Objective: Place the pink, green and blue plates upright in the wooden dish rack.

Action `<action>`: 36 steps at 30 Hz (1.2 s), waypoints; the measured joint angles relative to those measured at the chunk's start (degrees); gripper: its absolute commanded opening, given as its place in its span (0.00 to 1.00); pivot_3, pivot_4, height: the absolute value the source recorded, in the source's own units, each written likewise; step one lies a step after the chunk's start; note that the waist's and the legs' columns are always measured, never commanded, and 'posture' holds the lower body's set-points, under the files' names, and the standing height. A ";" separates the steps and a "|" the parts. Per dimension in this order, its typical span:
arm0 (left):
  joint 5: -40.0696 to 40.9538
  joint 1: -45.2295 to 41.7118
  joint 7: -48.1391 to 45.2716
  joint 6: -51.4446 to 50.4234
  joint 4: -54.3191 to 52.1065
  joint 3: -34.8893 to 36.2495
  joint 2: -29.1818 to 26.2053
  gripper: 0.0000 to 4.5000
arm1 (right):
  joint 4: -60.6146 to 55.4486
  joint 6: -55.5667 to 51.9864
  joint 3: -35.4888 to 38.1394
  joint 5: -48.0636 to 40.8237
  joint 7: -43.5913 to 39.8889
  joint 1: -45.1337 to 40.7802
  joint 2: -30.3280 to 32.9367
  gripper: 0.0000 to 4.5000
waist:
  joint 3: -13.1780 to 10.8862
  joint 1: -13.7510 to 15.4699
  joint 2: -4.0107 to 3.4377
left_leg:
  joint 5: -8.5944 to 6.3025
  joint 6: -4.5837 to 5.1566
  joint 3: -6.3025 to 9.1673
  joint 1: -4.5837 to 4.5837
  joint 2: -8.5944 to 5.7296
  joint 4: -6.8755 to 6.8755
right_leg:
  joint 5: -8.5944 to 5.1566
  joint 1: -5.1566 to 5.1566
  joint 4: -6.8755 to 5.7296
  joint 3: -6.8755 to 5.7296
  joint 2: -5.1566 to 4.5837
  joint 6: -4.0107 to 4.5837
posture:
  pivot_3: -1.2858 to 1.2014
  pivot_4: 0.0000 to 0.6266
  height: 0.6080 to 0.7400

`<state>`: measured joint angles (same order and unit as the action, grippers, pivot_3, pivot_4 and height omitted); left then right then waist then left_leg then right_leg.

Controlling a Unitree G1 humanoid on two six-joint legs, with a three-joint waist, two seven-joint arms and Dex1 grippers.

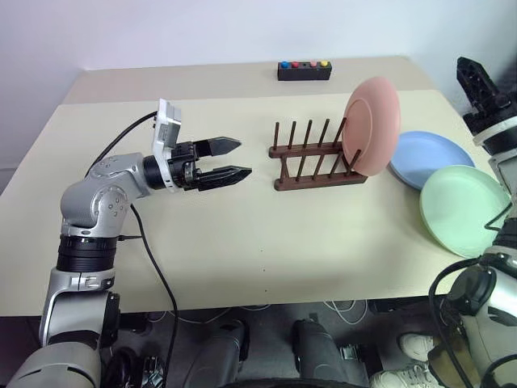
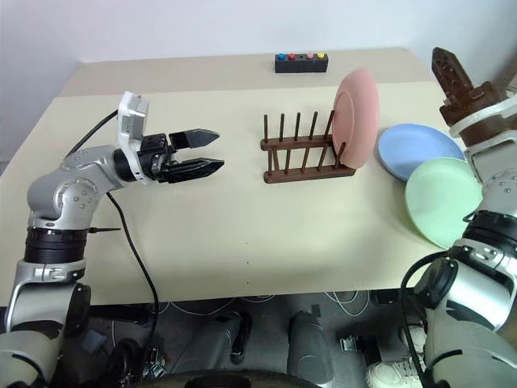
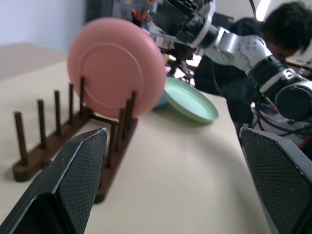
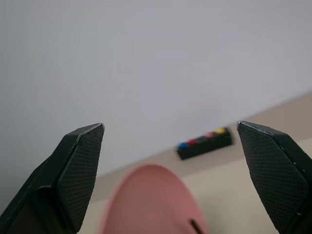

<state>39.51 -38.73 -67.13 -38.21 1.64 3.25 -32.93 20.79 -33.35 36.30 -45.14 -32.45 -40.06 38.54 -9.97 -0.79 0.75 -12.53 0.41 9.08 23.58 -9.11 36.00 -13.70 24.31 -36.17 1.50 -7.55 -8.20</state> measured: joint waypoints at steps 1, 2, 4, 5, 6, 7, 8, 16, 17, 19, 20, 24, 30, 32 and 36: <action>0.01 0.01 -0.73 -0.48 -0.54 -0.47 -0.29 1.00 | -3.02 0.47 -1.68 2.07 0.44 3.11 1.01 0.99 | 0.00 0.12 -0.01 | 0.00 0.00 0.01 0.00 0.00 0.00 | 0.00 0.00 -0.01 0.00 0.00 0.00 | 0.52 0.24 1.00; 0.07 0.01 -1.51 -1.24 -1.01 -0.86 -0.63 1.00 | -5.80 0.92 -3.65 4.61 0.69 6.13 2.30 0.99 | 0.00 0.16 -0.02 | 0.01 -0.02 0.01 0.00 -0.01 0.00 | 0.00 0.02 0.00 0.00 0.00 -0.01 | 0.52 0.24 1.00; 1.02 0.12 -3.36 -3.35 -2.58 -2.31 -1.78 1.00 | -12.82 1.10 -7.88 9.90 0.57 13.69 6.36 0.99 | 0.00 0.20 -0.06 | 0.01 -0.02 0.01 0.02 -0.03 0.01 | -0.02 0.04 -0.01 0.00 0.00 -0.03 | 0.52 0.24 1.00; 1.26 0.05 -4.04 -4.20 -2.88 -2.68 -1.98 1.00 | -15.36 0.94 -9.00 11.51 0.57 16.34 7.67 0.99 | 0.01 0.13 -0.09 | 0.01 -0.02 0.01 0.02 -0.03 0.01 | -0.02 0.04 -0.02 0.00 0.00 -0.03 | 0.52 0.24 1.00; 1.44 -0.01 -4.94 -4.92 -3.18 -3.24 -2.29 1.00 | -18.60 0.24 -9.91 12.85 0.41 19.31 8.96 0.99 | 0.03 0.13 -0.12 | 0.00 -0.01 0.00 0.02 -0.03 0.02 | -0.02 0.04 -0.04 0.00 0.00 -0.02 | 0.52 0.24 1.00; 1.51 0.00 -5.89 -5.31 -3.72 -4.16 -2.91 1.00 | -21.66 -0.96 -10.46 13.44 0.29 22.10 10.18 0.99 | 0.03 -0.02 -0.13 | -0.01 0.01 0.00 0.01 -0.01 0.01 | -0.01 0.04 -0.05 0.01 0.01 -0.02 | 0.52 0.24 1.00; 1.50 -0.01 -6.69 -5.40 -4.12 -4.82 -3.15 1.00 | -23.80 -2.23 -10.56 13.53 0.11 23.83 10.86 0.99 | 0.03 -0.20 -0.14 | -0.01 0.01 -0.02 0.00 0.00 0.01 | -0.01 0.04 -0.06 0.02 0.00 -0.01 | 0.52 0.24 1.00; -3.54 0.03 -10.32 2.42 -4.58 -9.71 -1.13 1.00 | -39.52 -20.55 -4.18 9.25 2.10 33.99 14.52 0.99 | 0.05 0.98 -0.18 | -0.10 0.17 -0.02 0.00 0.00 0.08 | -0.01 -0.10 0.07 0.00 -0.06 0.00 | 0.52 0.24 1.00; -4.14 -0.09 -10.50 3.64 -4.33 -10.21 -0.57 1.00 | -41.07 -22.23 -3.82 8.82 2.42 35.42 14.51 0.99 | 0.05 1.12 -0.19 | -0.11 0.17 -0.02 0.00 0.00 0.07 | -0.01 -0.10 0.07 0.00 -0.07 0.00 | 0.52 0.24 1.00; -5.09 -0.19 -10.82 4.79 -3.95 -11.29 -0.16 1.00 | -42.31 -23.80 -3.99 9.01 2.93 37.61 14.38 0.99 | 0.05 1.34 -0.19 | -0.11 0.18 -0.04 -0.01 0.01 0.07 | -0.01 -0.09 0.07 0.00 -0.07 0.00 | 0.52 0.24 1.00; -5.37 -0.19 -11.03 5.12 -3.87 -11.61 -0.06 1.00 | -42.46 -23.86 -4.13 9.71 3.22 38.63 14.38 0.99 | 0.04 1.41 -0.19 | -0.12 0.19 -0.08 0.00 0.00 0.07 | -0.01 -0.09 0.07 0.01 -0.08 0.00 | 0.52 0.24 1.00; -6.00 -0.20 -11.70 6.07 -3.85 -11.79 -0.05 1.00 | -42.42 -23.88 -4.54 11.67 3.73 41.38 14.23 0.99 | 0.04 1.43 -0.19 | -0.13 0.22 -0.09 -0.01 0.00 0.08 | -0.01 -0.10 0.08 0.01 -0.07 0.00 | 0.52 0.24 1.00; -7.05 -0.19 -11.62 7.36 -3.70 -12.00 -0.27 1.00 | -37.67 -19.59 -8.64 17.17 3.40 45.59 13.52 0.99 | 0.04 1.50 -0.19 | -0.13 0.22 -0.10 -0.01 0.00 0.10 | -0.01 -0.12 0.09 0.01 -0.07 -0.01 | 0.52 0.24 1.00; -7.45 -0.19 -11.64 7.53 -3.32 -12.00 -0.62 1.00 | -35.98 -18.35 -8.99 17.97 2.89 46.20 12.89 0.88 | 0.04 1.44 -0.19 | -0.13 0.22 -0.09 -0.01 0.00 0.08 | -0.01 -0.10 0.08 0.00 -0.06 0.00 | 0.52 0.24 1.00; -7.83 -0.19 -11.59 7.74 -2.20 -11.71 -1.06 1.00 | -34.39 -17.88 -9.05 17.93 1.69 45.58 12.08 0.52 | 0.04 1.33 -0.19 | -0.13 0.22 -0.09 -0.02 0.01 0.08 | -0.01 -0.10 0.07 0.01 -0.05 -0.01 | 0.52 0.24 1.00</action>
<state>31.68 -38.92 -78.72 -30.47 -0.56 -8.46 -33.98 -13.59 -51.22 27.25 -27.21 -30.75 5.52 50.62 -9.93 0.54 0.56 -12.66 0.63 8.99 23.56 -9.10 36.09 -13.71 24.21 -36.10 1.51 -7.60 -8.21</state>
